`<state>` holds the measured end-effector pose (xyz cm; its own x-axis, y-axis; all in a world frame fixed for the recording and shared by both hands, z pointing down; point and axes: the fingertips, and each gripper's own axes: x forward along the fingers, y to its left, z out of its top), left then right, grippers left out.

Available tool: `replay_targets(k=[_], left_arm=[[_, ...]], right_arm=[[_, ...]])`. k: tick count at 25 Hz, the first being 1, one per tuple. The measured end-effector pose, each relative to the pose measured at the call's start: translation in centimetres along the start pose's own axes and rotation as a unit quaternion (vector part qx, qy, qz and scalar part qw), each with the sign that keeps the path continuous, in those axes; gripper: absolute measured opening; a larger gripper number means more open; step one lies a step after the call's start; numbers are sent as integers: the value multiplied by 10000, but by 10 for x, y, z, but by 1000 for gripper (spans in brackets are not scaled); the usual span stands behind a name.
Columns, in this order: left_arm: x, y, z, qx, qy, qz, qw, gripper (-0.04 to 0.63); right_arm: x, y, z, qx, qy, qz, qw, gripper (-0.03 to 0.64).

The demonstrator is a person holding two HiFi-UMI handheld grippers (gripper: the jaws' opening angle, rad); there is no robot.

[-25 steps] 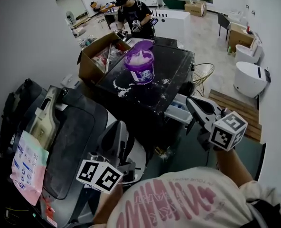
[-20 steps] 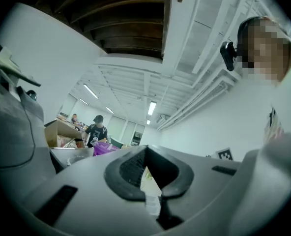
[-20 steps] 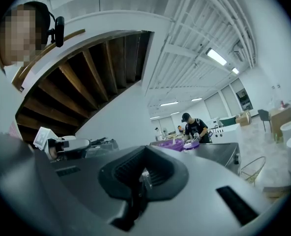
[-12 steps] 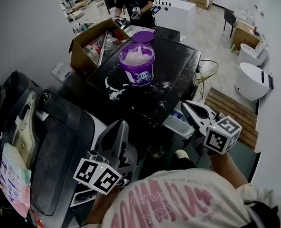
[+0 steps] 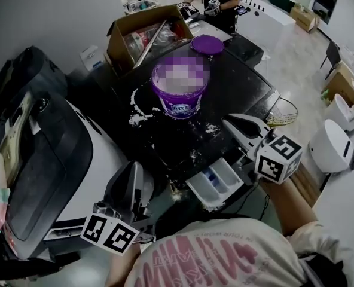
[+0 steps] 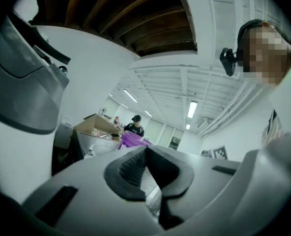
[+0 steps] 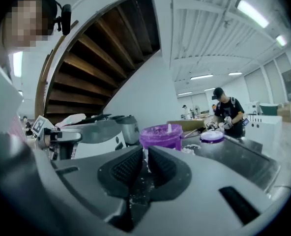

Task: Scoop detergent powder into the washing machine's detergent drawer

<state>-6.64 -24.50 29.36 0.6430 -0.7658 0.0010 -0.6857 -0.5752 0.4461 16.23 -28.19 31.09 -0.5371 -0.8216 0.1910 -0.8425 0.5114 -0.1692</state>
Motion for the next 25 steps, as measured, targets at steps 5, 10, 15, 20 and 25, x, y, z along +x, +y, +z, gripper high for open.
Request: replay_targets(k=[5, 10, 15, 20, 25], left_arm=[[-12, -10, -15, 94, -96, 625, 9980, 0], [-39, 1, -17, -83, -389, 1368, 9898, 0], [-55, 10, -10, -96, -658, 1914, 9793, 1], [-65, 13, -16, -150, -695, 2247, 9718, 0], [-67, 11, -17, -197, -691, 2360, 9691, 0]], right_arm=[[25, -43, 31, -738, 53, 416, 9964, 44], [62, -73, 62, -1020, 48, 635, 9927, 48], [115, -80, 65, -1389, 1015, 1198, 9778, 88], [155, -85, 47, -1831, 2101, 1405, 9500, 134], [177, -83, 37, -2076, 2698, 1537, 9276, 152]])
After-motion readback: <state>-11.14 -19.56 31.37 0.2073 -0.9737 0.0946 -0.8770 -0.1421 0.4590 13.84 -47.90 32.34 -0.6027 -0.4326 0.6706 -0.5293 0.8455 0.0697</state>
